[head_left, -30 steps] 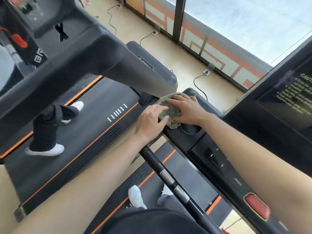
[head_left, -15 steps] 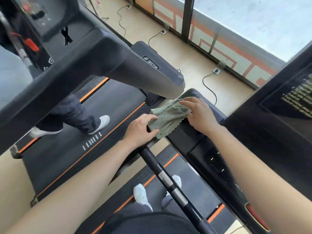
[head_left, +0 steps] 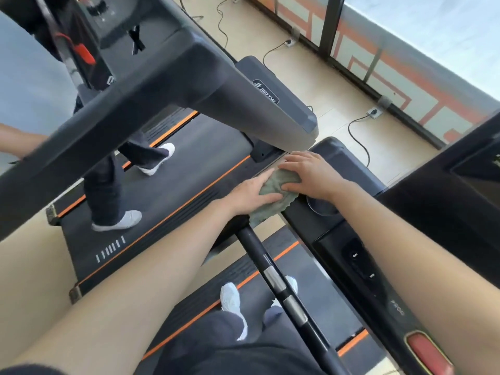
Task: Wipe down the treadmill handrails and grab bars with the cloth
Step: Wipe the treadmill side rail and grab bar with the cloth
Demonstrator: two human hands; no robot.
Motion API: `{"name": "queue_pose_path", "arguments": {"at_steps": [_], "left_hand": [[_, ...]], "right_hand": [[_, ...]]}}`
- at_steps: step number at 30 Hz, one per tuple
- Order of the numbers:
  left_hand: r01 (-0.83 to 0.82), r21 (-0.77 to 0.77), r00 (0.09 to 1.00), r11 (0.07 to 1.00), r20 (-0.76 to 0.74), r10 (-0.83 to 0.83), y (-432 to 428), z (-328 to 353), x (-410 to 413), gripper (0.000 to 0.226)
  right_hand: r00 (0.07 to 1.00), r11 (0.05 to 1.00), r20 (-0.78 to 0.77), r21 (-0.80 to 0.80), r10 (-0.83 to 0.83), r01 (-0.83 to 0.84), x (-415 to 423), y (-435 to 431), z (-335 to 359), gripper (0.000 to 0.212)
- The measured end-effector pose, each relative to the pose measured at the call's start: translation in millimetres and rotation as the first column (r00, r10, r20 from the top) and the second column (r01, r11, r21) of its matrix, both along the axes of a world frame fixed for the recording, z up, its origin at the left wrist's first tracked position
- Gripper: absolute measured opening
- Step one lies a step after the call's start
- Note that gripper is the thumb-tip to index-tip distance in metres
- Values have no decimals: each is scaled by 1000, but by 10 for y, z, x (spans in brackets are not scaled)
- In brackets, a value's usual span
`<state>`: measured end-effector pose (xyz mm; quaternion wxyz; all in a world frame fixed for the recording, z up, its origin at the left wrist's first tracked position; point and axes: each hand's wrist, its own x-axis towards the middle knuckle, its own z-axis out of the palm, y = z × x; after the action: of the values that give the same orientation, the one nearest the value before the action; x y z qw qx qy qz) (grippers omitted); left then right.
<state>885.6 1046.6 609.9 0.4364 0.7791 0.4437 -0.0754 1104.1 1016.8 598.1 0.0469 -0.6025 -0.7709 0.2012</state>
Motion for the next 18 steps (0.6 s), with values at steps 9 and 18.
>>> {"name": "queue_pose_path", "arguments": {"at_steps": [9, 18], "left_hand": [[114, 173, 984, 978, -153, -87, -242, -75, -531, 96], [128, 386, 981, 914, -185, -60, -586, -178, -1159, 92]], "right_hand": [[954, 977, 223, -109, 201, -181, -496, 1, 131, 83], [928, 971, 293, -4, 229, -238, -1097, -209, 15, 90]]}}
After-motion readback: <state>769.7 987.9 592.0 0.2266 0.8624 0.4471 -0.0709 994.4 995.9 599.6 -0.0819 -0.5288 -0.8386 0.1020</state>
